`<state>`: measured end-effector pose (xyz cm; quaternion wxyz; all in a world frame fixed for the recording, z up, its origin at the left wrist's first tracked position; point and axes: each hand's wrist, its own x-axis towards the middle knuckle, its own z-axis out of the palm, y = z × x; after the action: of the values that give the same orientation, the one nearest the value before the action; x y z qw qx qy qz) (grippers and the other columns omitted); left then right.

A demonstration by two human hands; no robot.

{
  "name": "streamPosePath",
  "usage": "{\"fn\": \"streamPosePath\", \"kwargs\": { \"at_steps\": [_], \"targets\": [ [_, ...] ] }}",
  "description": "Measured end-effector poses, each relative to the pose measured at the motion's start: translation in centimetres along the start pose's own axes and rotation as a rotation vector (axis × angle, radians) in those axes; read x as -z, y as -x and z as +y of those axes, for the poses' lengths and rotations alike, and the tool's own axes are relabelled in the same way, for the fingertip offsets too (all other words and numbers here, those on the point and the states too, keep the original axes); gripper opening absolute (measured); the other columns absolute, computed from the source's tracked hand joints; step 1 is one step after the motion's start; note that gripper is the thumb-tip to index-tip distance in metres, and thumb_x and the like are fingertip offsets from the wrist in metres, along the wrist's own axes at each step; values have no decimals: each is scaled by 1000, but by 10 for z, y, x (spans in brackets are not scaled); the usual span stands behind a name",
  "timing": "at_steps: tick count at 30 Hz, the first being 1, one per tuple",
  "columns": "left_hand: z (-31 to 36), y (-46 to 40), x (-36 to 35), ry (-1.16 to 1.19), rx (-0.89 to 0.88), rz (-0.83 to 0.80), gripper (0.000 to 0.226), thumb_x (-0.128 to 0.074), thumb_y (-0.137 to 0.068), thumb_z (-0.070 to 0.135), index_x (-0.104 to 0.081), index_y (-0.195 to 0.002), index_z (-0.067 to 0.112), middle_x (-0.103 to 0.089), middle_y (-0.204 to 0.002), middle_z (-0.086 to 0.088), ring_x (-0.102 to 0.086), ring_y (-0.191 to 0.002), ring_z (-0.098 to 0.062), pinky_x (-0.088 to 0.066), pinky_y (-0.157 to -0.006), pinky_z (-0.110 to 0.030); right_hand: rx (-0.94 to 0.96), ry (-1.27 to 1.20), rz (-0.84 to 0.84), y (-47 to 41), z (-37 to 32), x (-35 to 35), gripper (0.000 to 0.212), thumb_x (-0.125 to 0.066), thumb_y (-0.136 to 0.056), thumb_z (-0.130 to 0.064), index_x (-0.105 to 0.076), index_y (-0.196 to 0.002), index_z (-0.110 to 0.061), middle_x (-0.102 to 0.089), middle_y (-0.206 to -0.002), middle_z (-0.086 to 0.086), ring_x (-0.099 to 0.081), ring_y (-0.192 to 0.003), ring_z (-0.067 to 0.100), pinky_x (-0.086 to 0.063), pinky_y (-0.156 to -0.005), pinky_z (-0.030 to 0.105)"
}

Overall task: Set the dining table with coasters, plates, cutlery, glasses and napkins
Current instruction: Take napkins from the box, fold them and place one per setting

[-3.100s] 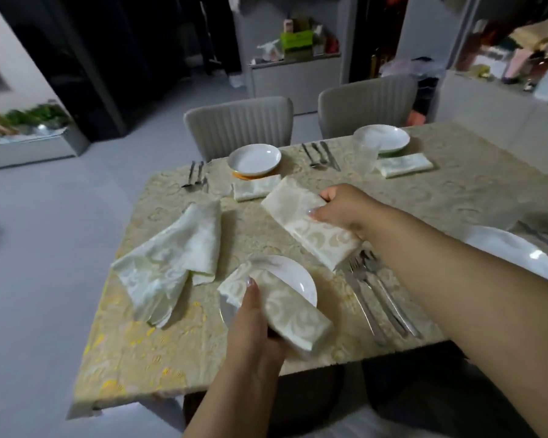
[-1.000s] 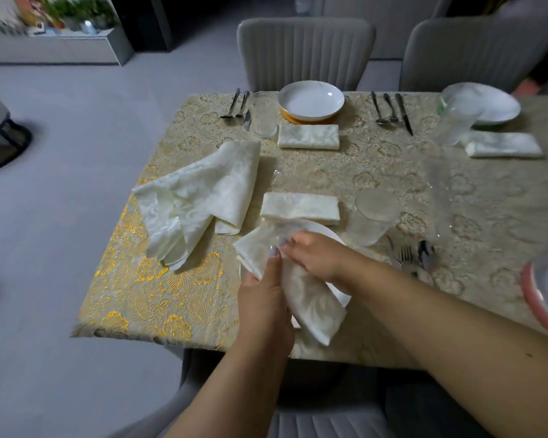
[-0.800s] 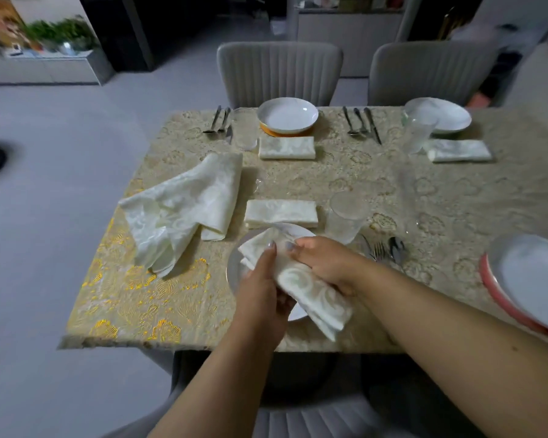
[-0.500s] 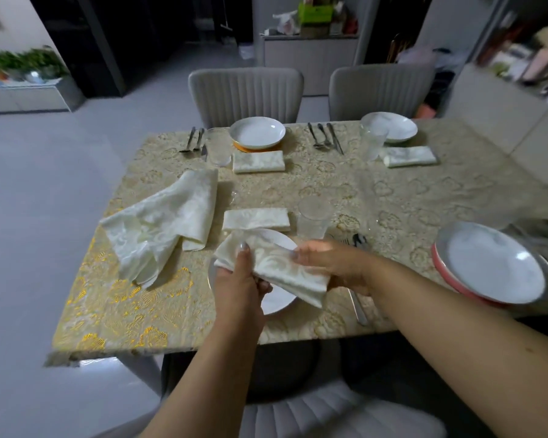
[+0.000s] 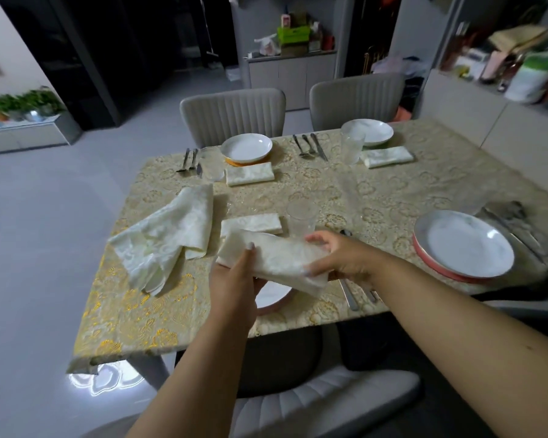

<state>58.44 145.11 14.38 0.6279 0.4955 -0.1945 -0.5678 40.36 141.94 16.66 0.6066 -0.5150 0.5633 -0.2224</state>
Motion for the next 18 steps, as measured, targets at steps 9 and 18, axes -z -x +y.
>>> {"fn": "streamPosePath", "kwargs": {
  "at_steps": [9, 18],
  "targets": [
    [1, 21, -28, 131, -25, 56, 23, -65, -90, 14, -59, -112, 8, -70, -96, -13, -73, -81, -20, -58, -62, -29, 110, -590, 246, 16, 9, -17, 17, -65, -87, -6, -60, -103, -7, -65, -88, 9, -63, -68, 18, -52, -49, 24],
    [0, 26, -66, -50, 409, -210, 18, -49, -93, 0, -51, -110, -6, -69, -96, -24, -68, -88, -34, -58, -79, -43, 136, -125, 524, 26, 32, 70, 15, -49, -98, -16, -62, -107, -13, -59, -79, 2, -50, -50, 10, -42, -50, 23]
  ]
}}
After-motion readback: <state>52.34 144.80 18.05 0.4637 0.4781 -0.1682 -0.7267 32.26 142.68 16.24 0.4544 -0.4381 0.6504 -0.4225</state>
